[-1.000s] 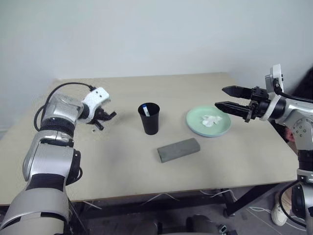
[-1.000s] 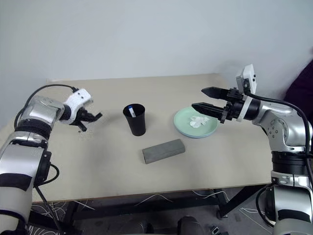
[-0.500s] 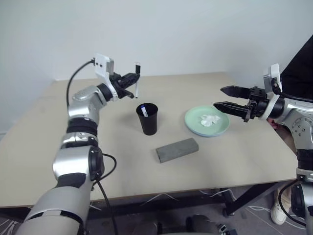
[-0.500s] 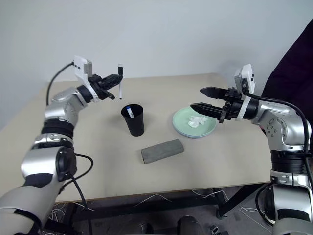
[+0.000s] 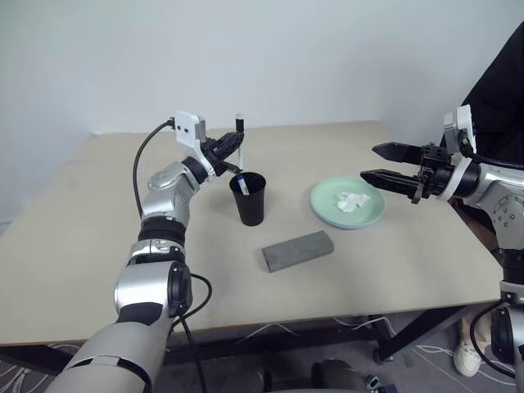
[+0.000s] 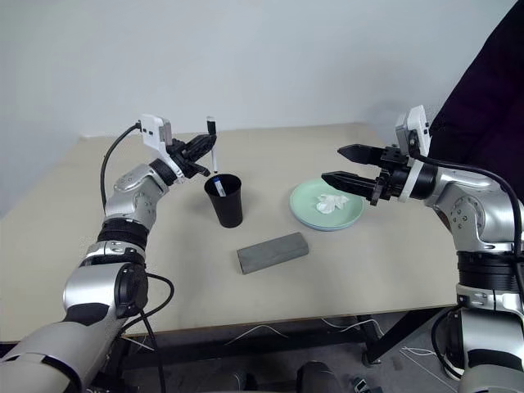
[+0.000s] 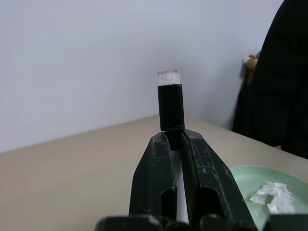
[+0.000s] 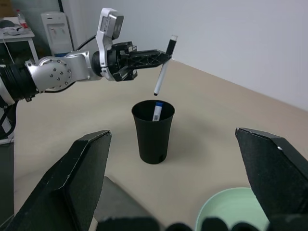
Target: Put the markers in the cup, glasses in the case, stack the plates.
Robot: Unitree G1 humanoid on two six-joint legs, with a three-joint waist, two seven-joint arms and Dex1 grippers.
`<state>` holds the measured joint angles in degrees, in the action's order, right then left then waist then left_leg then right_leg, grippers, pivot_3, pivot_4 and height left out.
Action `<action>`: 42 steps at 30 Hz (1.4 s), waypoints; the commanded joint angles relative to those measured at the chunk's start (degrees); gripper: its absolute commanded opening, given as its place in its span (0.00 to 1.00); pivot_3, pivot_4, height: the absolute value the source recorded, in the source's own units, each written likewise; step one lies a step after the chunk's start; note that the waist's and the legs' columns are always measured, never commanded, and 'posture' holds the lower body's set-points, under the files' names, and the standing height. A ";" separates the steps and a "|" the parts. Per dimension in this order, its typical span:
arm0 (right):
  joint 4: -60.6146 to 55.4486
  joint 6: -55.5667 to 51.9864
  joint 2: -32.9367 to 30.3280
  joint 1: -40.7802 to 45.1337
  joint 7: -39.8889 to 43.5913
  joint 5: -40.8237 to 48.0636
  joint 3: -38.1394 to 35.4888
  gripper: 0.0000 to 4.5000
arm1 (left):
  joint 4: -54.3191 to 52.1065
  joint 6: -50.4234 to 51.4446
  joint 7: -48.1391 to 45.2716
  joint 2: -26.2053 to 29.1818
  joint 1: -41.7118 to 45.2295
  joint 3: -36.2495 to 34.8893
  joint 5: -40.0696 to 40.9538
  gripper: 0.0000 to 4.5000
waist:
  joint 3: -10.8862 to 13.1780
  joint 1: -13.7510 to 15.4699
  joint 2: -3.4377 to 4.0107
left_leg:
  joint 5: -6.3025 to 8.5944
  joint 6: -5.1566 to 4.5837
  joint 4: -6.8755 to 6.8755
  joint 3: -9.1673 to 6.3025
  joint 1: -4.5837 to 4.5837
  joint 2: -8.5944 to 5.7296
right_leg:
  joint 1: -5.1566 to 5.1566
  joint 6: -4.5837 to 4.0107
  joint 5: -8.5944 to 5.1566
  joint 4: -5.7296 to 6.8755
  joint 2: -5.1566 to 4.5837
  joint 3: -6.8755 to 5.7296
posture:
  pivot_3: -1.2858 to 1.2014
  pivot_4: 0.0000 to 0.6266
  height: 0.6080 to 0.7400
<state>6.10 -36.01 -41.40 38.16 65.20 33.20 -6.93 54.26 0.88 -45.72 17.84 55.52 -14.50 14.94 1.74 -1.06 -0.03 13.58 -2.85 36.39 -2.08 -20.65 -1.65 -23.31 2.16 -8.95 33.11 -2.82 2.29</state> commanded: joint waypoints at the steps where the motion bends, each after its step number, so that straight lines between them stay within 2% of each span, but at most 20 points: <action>1: -0.73 0.32 -0.85 1.67 0.02 0.75 -1.52 1.00 | -2.95 -1.18 -0.05 -0.52 -0.35 -0.73 1.91 0.01 | 0.00 0.00 0.00 | 0.00 0.00 0.00 0.00 0.00 0.00 | 0.00 0.00 0.00 0.00 0.00 0.00 | 0.52 0.00 0.90; 13: -1.00 0.16 -0.70 1.44 0.01 0.87 -1.42 1.00 | -2.76 -4.72 0.03 -1.44 -3.35 1.99 0.45 0.01 | 0.00 0.02 0.00 | 0.00 0.00 0.02 -0.01 -0.02 -0.02 | 0.01 0.00 0.00 -0.01 0.00 0.00 | 0.52 0.00 0.90; 17: -1.17 -0.01 -0.82 1.26 0.01 0.97 -1.55 1.00 | -2.71 -4.91 -0.15 -1.90 -4.03 2.31 0.59 0.25 | 0.00 0.01 0.00 | 0.00 0.00 0.02 -0.01 0.00 -0.02 | 0.02 0.00 0.00 -0.01 0.00 0.00 | 0.52 0.00 0.90; 26: -1.31 -0.21 -0.89 1.09 -0.03 1.06 -1.64 1.00 | -3.23 -4.59 -0.34 -2.45 -4.65 2.72 0.71 0.95 | 0.00 0.02 0.00 | 0.00 0.00 0.02 -0.01 0.00 -0.02 | 0.02 -0.01 0.00 -0.01 0.01 -0.01 | 0.52 0.00 0.90; 27: -1.29 -0.23 -0.89 1.10 -0.02 1.06 -1.63 1.00 | -3.16 -4.55 -0.34 -2.43 -4.59 2.71 0.73 0.99 | 0.00 0.01 0.00 | 0.00 0.00 0.02 -0.01 0.00 -0.02 | 0.02 -0.01 0.00 -0.01 0.01 -0.01 | 0.52 0.00 0.90; 35: -1.17 -0.29 -0.73 1.38 -0.10 0.94 -1.42 1.00 | -2.86 -4.44 -0.32 -2.07 -4.12 2.50 0.84 0.99 | 0.00 0.01 0.00 | 0.00 0.00 0.02 -0.01 0.00 -0.02 | 0.02 -0.01 0.00 -0.02 0.01 -0.01 | 0.52 0.00 0.90; 40: -1.04 -0.26 -0.77 1.50 0.03 0.82 -1.24 1.00 | -10.39 2.66 -3.09 1.20 -4.65 2.28 2.98 0.99 | 0.00 -0.09 0.00 | 0.00 0.00 0.01 -0.02 -0.03 0.00 | -0.01 -0.01 0.00 -0.02 0.02 -0.02 | 0.52 0.00 0.90; 42: -0.82 -0.10 -0.76 1.54 0.09 0.64 -1.11 1.00 | -16.27 6.40 -4.77 4.51 -6.19 1.96 4.17 0.99 | -0.01 -0.22 0.01 | 0.00 0.00 -0.05 0.01 0.01 0.00 | 0.00 -0.01 0.00 -0.01 0.02 0.02 | 0.52 0.00 0.90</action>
<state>6.10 -36.39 -41.44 38.14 65.19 33.22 -6.96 43.08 5.35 -49.30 20.25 49.39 -11.92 17.26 1.73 -1.28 -0.02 13.58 -2.85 36.32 -2.06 -20.64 -1.64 -23.32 2.15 -8.96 33.09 -2.80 2.31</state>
